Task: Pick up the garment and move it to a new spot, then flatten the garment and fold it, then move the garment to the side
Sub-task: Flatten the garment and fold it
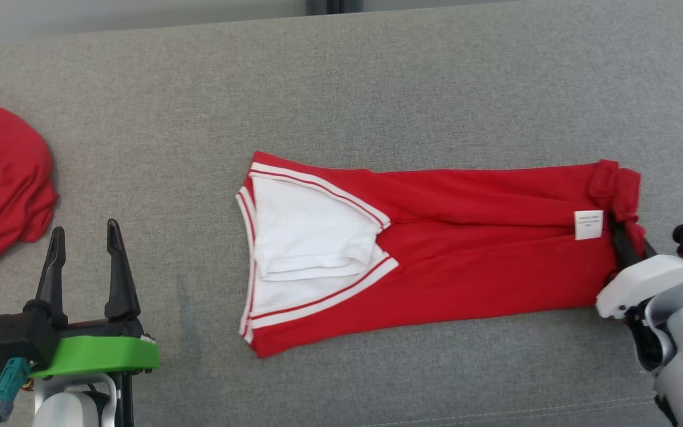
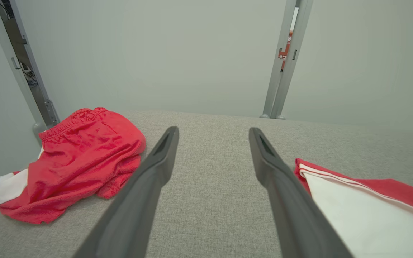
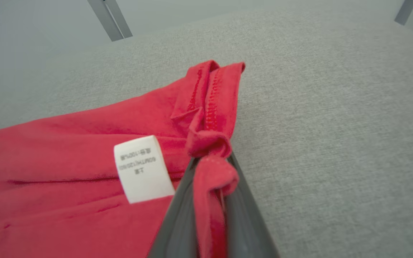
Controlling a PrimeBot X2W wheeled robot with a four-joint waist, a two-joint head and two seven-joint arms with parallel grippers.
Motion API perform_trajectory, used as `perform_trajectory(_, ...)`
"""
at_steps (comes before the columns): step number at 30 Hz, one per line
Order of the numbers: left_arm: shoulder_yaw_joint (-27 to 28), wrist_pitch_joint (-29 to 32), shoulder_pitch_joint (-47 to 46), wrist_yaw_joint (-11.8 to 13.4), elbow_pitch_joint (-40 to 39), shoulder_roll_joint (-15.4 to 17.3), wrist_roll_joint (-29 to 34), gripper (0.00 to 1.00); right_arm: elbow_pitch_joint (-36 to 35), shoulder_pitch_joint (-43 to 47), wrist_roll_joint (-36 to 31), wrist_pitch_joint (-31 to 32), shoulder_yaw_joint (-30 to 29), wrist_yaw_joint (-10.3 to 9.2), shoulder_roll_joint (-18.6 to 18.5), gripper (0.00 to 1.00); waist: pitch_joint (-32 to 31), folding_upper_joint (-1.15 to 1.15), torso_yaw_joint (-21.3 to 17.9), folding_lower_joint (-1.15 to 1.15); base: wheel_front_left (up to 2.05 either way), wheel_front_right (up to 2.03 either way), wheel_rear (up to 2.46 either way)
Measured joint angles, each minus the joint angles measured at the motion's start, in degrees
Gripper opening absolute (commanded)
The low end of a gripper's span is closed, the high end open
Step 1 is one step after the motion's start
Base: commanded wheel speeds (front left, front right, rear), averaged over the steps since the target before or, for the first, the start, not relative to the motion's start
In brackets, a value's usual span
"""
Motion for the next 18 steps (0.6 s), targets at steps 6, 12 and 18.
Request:
perform_trajectory(6,0.37,0.0,0.66,-0.21,0.09,-0.04,-0.01,1.0,0.64,0.35,0.35,0.0,-4.42,0.0,-6.38,0.0,-1.38,0.0,-0.6,0.0,0.0,0.0,0.0)
perform_trajectory(12,0.47,0.0,1.16,0.08,0.18,-0.08,-0.41,1.0,-0.12,-0.25,-0.02,0.66,-5.35,-0.01,-7.89,0.0,-2.39,0.0,-1.21,0.0,0.0,0.0,0.0)
perform_trajectory(18,0.2,0.0,1.91,0.56,0.22,-0.1,-0.97,1.0,-5.22,-0.37,-0.2,2.27,-2.04,-0.02,-4.25,0.0,-3.56,0.0,-1.77,0.0,0.0,0.0,0.0)
